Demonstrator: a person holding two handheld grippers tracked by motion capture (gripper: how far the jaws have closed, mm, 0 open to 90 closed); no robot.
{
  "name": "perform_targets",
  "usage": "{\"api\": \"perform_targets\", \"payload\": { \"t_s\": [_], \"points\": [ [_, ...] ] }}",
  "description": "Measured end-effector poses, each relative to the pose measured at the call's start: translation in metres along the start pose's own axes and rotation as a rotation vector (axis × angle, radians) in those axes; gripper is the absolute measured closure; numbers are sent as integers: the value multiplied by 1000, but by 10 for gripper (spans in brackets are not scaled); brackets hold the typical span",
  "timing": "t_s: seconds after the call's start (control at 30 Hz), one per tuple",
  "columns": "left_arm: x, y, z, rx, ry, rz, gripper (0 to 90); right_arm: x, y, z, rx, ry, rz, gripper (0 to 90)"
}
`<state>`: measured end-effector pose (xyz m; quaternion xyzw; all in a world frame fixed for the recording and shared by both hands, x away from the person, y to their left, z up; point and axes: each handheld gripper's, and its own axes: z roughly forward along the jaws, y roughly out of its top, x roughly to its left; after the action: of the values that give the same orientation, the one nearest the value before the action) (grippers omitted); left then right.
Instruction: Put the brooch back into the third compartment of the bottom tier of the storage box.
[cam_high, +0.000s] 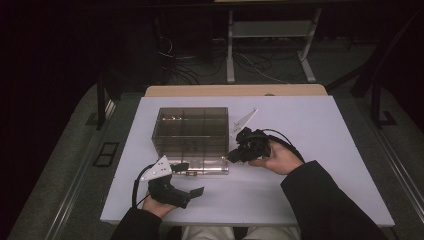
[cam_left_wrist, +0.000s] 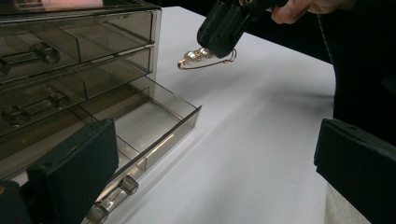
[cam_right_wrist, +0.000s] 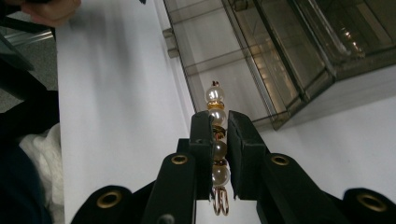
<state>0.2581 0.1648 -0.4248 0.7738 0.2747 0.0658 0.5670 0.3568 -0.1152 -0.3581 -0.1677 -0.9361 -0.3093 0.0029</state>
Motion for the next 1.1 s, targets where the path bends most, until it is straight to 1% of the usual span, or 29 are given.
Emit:
{"api": "perform_targets", "payload": {
  "t_s": [0.2,0.3,0.63,1.1],
  "points": [
    [0,0,0,-1,-1,-3,0,-1,7,3,-8,3,1,800],
    [0,0,0,-2,-2,-3,0,0,11,6,-6,4,-11,800],
    [0,0,-1,-7,-5,-4,0,3,27,14,-14,8,-29,800],
    [0,0,0,-7,-7,-1,0,9,45,26,6,14,-59,800]
  ]
}}
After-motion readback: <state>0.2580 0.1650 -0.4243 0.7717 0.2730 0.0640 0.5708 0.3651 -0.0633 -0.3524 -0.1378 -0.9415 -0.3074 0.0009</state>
